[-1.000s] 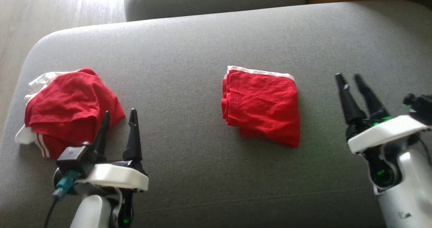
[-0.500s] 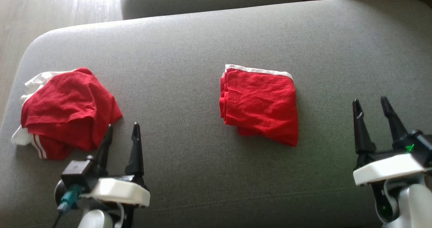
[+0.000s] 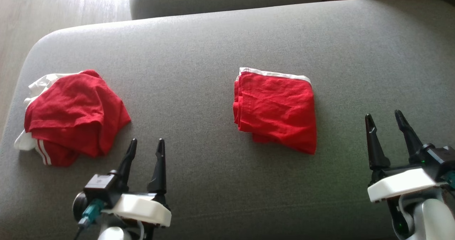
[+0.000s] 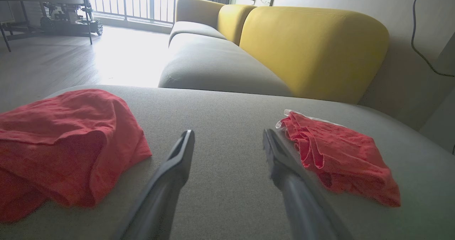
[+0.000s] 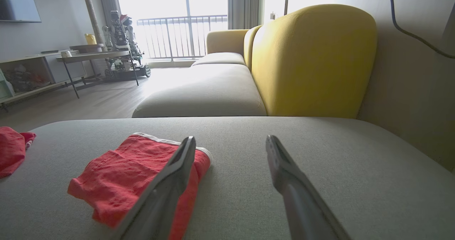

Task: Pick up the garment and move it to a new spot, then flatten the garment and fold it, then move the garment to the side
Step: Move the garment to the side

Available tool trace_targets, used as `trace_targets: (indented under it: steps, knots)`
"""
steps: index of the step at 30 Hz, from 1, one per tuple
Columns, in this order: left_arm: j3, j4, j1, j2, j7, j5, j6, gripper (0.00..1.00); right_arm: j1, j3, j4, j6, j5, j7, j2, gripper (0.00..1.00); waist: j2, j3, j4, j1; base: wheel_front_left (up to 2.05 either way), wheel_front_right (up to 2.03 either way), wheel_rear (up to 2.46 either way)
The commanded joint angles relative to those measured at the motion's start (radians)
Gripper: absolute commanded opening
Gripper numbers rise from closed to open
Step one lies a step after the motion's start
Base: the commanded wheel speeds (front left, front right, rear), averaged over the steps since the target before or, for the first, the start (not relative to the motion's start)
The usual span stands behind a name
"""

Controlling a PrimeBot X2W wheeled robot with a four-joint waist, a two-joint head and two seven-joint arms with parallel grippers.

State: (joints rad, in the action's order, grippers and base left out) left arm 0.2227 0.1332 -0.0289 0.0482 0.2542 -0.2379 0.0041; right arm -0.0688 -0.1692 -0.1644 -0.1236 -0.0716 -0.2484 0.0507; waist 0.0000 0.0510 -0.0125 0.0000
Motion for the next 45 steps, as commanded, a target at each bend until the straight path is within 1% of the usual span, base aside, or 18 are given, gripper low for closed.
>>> trace_targets:
  steps: [1,11,14,17,22,25,28,30,40,41,42,45]
  knots:
    - [-0.020,-0.033,0.042,0.002,0.008,0.009,0.002,1.00,-0.029,0.018,0.027,-0.007,-0.001,-0.012,0.000,1.00,0.0000,0.001,0.001,0.0000,0.00,0.00,0.00]
    - [-0.003,-0.030,0.061,0.002,0.008,0.010,0.004,1.00,-0.046,0.017,0.005,-0.007,-0.013,-0.013,0.000,1.00,0.0000,0.033,0.026,0.0000,0.00,0.00,0.00]
    - [0.000,-0.031,0.079,0.002,0.008,0.010,0.003,1.00,-0.075,0.035,-0.021,-0.007,-0.015,0.021,0.000,1.00,0.0000,0.066,0.040,0.0000,0.00,0.00,0.00]
    - [-0.004,-0.032,0.107,0.002,0.008,0.002,0.008,1.00,-0.122,0.049,-0.053,-0.007,-0.048,0.063,0.000,1.00,0.0000,0.107,0.058,0.0000,0.00,0.00,0.00]
    - [-0.006,-0.031,0.158,0.002,0.008,-0.001,0.007,1.00,-0.208,0.064,-0.136,-0.007,-0.138,0.136,0.000,1.00,0.0000,0.173,0.091,0.0000,0.00,0.00,0.00]
    - [-0.006,-0.026,0.177,0.002,0.008,0.002,0.005,1.00,-0.257,0.077,-0.193,-0.007,-0.182,0.161,0.000,1.00,0.0000,0.200,0.103,0.0000,0.00,0.00,0.00]
    - [0.001,-0.019,0.192,0.002,0.008,0.008,0.000,1.00,-0.295,0.076,-0.259,-0.007,-0.197,0.185,0.000,1.00,0.0000,0.218,0.115,0.0000,0.00,0.00,0.00]
    - [0.004,-0.016,0.202,0.002,0.008,0.007,-0.002,1.00,-0.315,0.077,-0.298,-0.007,-0.174,0.192,0.000,1.00,0.0000,0.227,0.122,0.0000,0.00,0.00,0.00]
    - [0.017,-0.010,0.214,0.002,0.008,0.000,0.002,1.00,-0.395,0.104,-0.467,-0.007,-0.236,0.207,0.000,1.00,0.0000,0.239,0.133,0.0000,0.00,0.00,0.00]
    - [0.017,-0.010,0.215,0.002,0.008,0.000,0.002,1.00,-0.400,0.108,-0.477,-0.007,-0.236,0.205,0.000,0.39,0.0000,0.240,0.132,0.0000,0.00,0.00,0.00]
    - [0.018,-0.009,0.215,0.002,0.008,0.000,0.003,1.00,-0.405,0.110,-0.485,-0.007,-0.228,0.200,0.000,0.00,0.0000,0.240,0.132,0.0000,0.00,0.00,0.00]
    - [0.019,-0.008,0.217,0.002,0.008,0.000,0.004,1.00,-0.418,0.113,-0.506,-0.007,-0.195,0.184,0.000,0.00,0.0000,0.238,0.129,0.0000,0.00,0.00,0.00]
